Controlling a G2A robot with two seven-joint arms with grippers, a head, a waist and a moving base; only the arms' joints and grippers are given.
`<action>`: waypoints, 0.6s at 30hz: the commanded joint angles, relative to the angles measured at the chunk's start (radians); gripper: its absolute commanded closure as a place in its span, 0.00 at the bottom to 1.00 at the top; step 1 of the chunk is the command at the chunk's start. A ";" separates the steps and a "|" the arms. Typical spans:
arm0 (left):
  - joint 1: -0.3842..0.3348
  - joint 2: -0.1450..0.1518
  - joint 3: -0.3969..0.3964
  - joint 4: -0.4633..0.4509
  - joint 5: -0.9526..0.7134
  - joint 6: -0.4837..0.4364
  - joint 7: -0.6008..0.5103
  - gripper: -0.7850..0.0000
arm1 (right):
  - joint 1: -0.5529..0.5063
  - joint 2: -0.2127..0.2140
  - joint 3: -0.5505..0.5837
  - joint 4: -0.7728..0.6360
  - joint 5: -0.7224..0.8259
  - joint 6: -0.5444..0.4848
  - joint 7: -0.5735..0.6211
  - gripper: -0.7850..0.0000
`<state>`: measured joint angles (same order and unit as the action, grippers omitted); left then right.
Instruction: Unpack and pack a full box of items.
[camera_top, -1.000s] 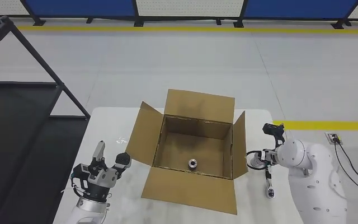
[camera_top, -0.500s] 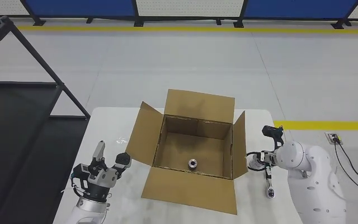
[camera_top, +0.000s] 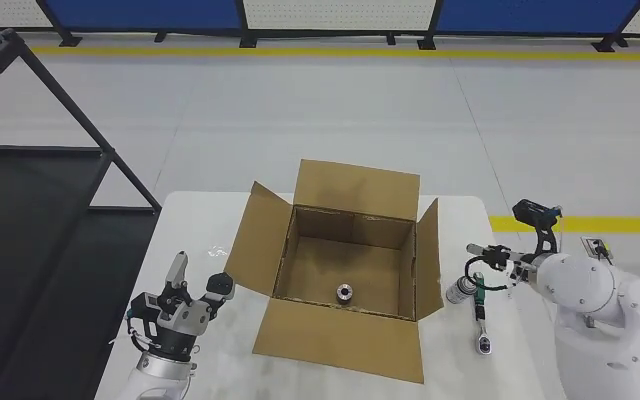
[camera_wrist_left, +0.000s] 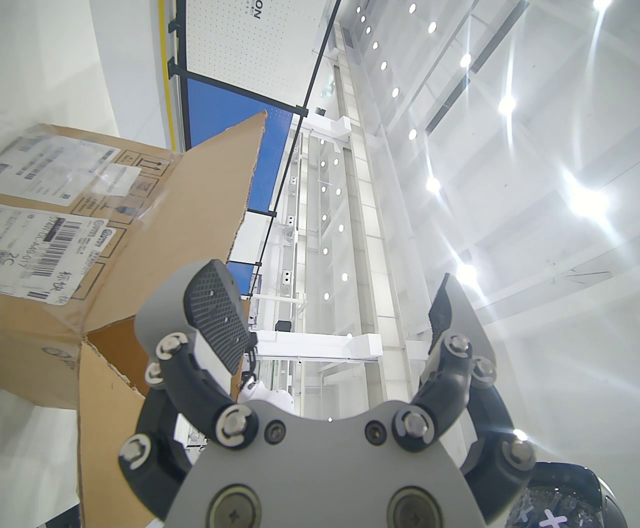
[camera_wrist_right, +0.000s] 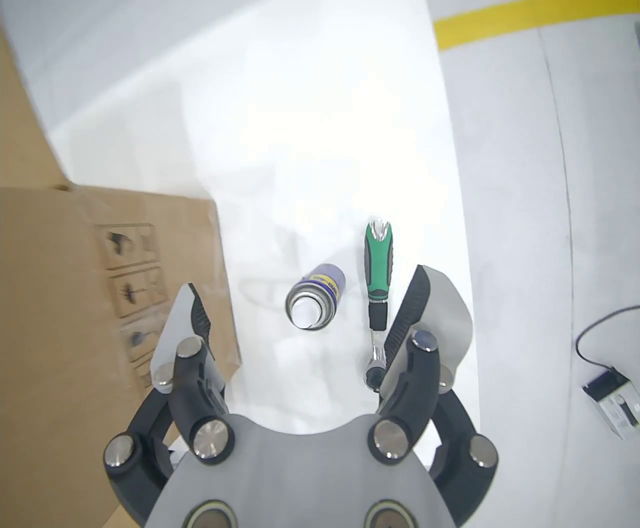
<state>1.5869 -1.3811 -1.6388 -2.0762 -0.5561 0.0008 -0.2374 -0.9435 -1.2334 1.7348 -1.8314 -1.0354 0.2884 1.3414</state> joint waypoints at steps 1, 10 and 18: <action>0.000 0.000 0.000 0.000 0.000 0.000 0.000 0.00 | -0.024 0.002 0.038 -0.112 0.048 -0.001 -0.028 0.00; 0.000 0.000 0.000 0.000 0.000 0.000 0.000 0.00 | -0.013 0.019 -0.010 -0.454 0.125 -0.152 -0.004 0.00; 0.000 0.000 0.000 0.000 0.000 0.000 0.000 0.00 | 0.143 0.025 -0.358 -0.519 0.053 -0.326 0.070 0.00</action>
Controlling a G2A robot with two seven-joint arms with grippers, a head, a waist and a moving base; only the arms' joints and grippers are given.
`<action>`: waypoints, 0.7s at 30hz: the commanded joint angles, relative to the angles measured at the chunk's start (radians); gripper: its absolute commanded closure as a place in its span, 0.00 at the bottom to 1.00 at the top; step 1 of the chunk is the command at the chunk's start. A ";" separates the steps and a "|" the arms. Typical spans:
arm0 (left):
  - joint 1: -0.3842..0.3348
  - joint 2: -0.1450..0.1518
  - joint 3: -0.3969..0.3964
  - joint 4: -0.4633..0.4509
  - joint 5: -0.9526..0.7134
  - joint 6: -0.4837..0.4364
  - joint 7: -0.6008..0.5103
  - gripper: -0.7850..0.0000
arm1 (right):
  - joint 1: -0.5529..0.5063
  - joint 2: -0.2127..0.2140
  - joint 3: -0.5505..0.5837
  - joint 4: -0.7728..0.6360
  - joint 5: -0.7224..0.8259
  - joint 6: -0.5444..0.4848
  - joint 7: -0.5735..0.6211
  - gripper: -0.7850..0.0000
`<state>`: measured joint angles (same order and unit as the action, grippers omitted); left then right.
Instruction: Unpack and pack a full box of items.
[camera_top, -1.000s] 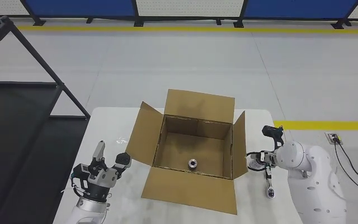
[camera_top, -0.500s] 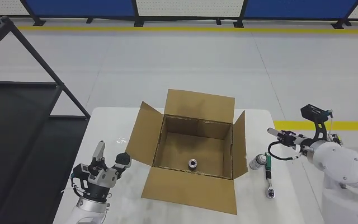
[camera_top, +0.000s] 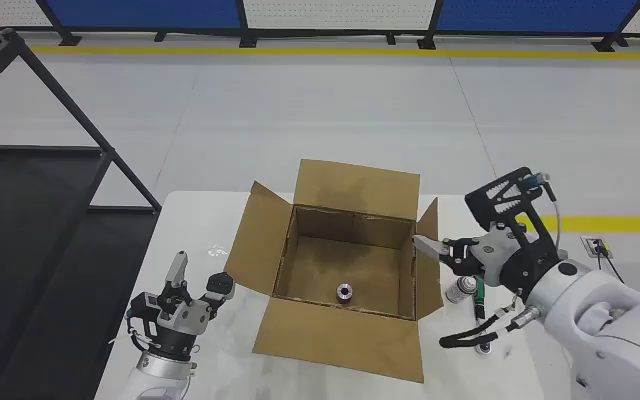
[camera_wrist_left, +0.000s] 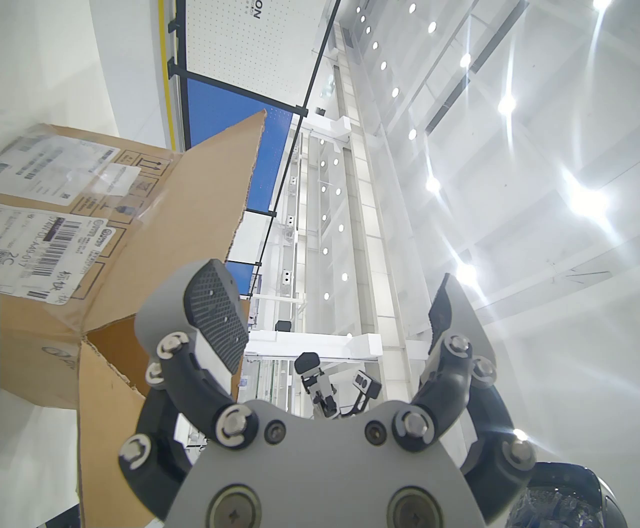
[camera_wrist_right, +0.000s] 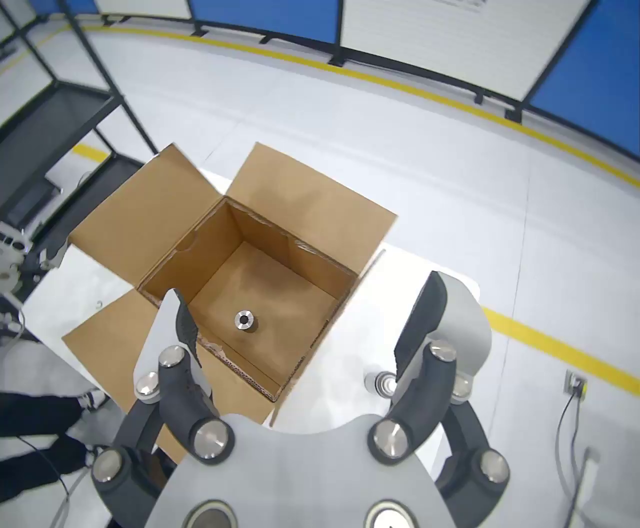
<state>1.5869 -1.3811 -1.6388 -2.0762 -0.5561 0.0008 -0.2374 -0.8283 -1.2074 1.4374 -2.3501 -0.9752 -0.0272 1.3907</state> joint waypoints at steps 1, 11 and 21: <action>0.000 0.000 0.000 0.000 0.000 0.000 0.000 0.00 | 0.049 -0.003 -0.104 0.003 -0.017 -0.004 0.038 0.00; 0.000 0.000 0.000 0.000 0.000 0.000 0.000 0.00 | 0.314 -0.062 -0.538 0.404 -0.113 0.129 0.145 0.00; 0.000 0.000 0.000 0.000 0.000 0.000 0.000 0.00 | 0.423 -0.107 -0.663 0.638 -0.107 0.268 0.145 0.00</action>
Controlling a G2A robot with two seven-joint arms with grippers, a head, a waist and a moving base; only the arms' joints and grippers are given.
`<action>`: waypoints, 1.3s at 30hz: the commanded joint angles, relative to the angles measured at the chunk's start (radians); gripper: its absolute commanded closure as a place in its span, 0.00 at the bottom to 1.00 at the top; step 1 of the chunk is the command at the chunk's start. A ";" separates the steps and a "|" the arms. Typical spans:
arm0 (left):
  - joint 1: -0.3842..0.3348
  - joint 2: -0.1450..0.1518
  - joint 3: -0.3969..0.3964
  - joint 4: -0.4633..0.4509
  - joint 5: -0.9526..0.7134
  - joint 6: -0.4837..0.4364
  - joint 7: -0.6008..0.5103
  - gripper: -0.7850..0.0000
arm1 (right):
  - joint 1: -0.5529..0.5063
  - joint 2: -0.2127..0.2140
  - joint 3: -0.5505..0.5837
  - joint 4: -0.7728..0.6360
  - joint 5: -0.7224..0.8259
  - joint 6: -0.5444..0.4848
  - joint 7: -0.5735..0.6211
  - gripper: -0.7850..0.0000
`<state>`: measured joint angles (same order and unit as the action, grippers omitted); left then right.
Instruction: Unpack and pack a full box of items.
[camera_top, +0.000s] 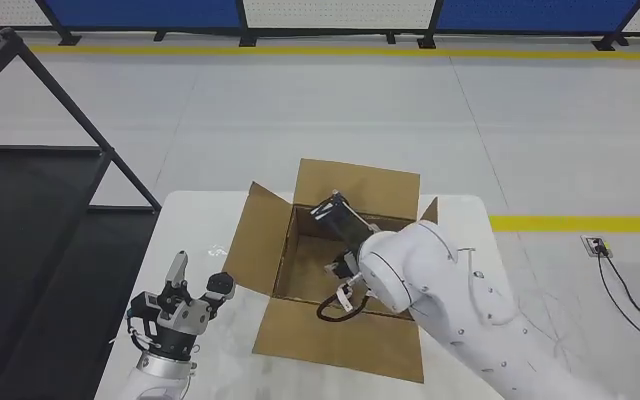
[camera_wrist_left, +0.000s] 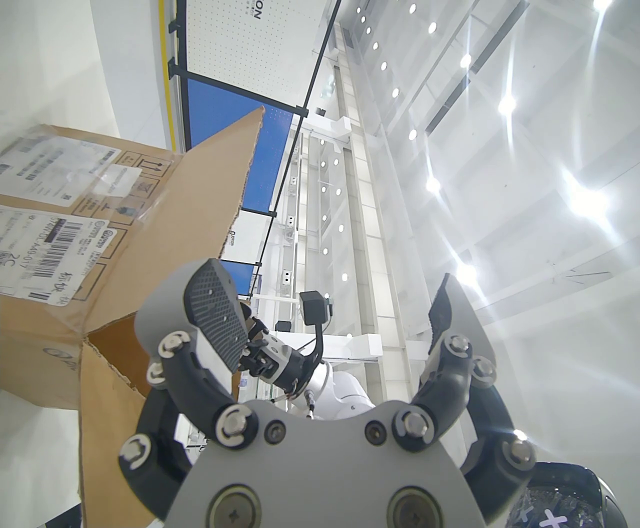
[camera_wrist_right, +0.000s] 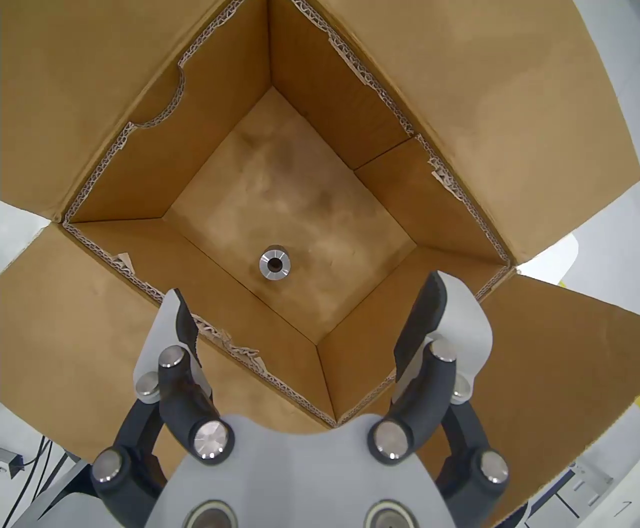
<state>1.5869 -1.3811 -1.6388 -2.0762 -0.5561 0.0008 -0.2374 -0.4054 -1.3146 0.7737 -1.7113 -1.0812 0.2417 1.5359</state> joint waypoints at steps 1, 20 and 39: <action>0.000 0.000 0.000 0.000 0.000 0.000 0.000 0.00 | 0.000 0.000 0.000 -0.001 0.000 -0.001 0.000 0.00; 0.000 0.000 0.000 0.000 0.000 0.000 0.000 0.00 | 0.118 -0.087 -0.105 0.454 0.211 -0.040 -0.090 0.00; 0.000 0.000 0.000 0.000 0.000 0.000 0.000 0.00 | 0.182 -0.221 -0.201 0.877 0.392 -0.005 -0.186 0.00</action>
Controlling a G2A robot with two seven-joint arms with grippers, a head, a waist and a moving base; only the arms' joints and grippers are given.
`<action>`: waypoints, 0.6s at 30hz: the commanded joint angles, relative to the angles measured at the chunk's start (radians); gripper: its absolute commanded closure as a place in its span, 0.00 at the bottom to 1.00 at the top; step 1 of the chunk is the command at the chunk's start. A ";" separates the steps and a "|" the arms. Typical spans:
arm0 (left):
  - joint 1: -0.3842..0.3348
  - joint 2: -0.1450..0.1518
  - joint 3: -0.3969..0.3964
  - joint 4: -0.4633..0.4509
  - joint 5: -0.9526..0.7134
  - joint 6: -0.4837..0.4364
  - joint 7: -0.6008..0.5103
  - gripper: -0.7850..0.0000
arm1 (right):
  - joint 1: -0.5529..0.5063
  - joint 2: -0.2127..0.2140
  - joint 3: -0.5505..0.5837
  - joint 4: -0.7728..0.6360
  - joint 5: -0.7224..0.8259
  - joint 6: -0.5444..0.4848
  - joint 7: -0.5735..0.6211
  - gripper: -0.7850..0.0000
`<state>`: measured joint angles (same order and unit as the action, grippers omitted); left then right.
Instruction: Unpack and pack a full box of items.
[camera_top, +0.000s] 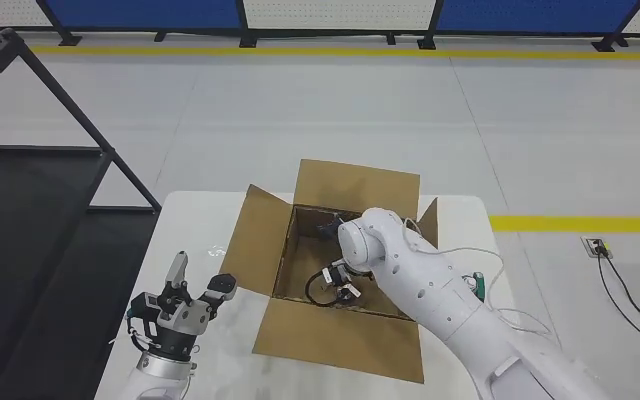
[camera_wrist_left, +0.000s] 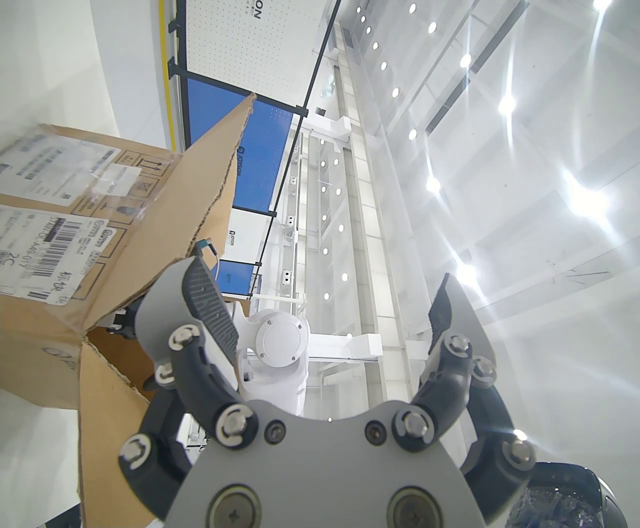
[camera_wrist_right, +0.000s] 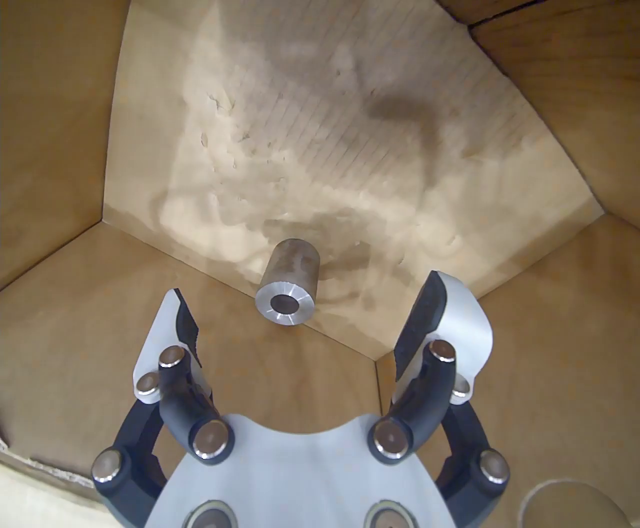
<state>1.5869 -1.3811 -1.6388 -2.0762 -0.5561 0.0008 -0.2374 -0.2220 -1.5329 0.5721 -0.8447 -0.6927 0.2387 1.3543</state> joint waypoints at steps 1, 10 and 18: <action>0.000 0.000 0.000 0.000 0.000 0.000 0.000 0.00 | -0.003 -0.005 0.002 0.021 0.010 -0.006 -0.012 0.00; 0.000 0.000 0.000 0.000 0.000 0.000 0.000 0.00 | -0.019 -0.022 0.012 0.075 0.033 -0.031 -0.058 0.00; 0.000 0.000 0.000 0.000 0.000 0.000 0.000 0.00 | -0.041 -0.022 0.021 0.045 0.013 -0.022 -0.057 0.33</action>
<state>1.5869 -1.3811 -1.6388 -2.0762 -0.5561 0.0008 -0.2374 -0.2600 -1.5562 0.5921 -0.7944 -0.6745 0.2127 1.2948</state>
